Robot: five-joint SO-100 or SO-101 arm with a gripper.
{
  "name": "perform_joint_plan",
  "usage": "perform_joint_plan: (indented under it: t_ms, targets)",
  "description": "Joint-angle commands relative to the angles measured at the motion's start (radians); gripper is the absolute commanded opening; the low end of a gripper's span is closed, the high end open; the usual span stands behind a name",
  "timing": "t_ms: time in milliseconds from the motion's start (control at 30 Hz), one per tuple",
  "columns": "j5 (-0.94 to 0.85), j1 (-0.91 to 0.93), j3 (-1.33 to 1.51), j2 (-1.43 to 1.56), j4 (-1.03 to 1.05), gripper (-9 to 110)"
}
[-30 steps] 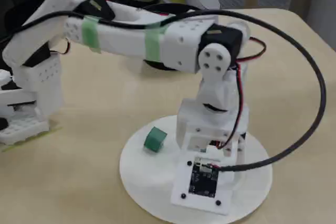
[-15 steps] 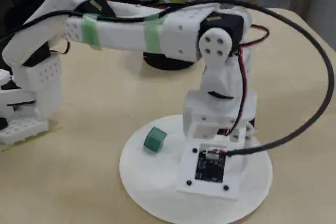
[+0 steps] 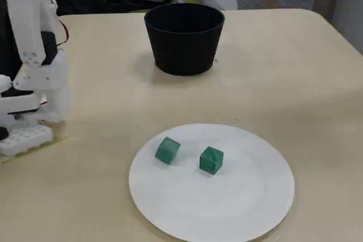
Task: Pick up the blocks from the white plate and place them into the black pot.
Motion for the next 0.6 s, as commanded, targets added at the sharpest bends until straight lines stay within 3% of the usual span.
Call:
perform_joint_plan:
  t_ms: [0, 267, 567]
  targets:
    - [0.083, -0.199, 0.505, 0.305, -0.299, -2]
    - [0.083, -0.549, 0.847, 0.403, -0.543, -2]
    - [0.071, -0.706, 0.946, 0.314, -0.686, -2]
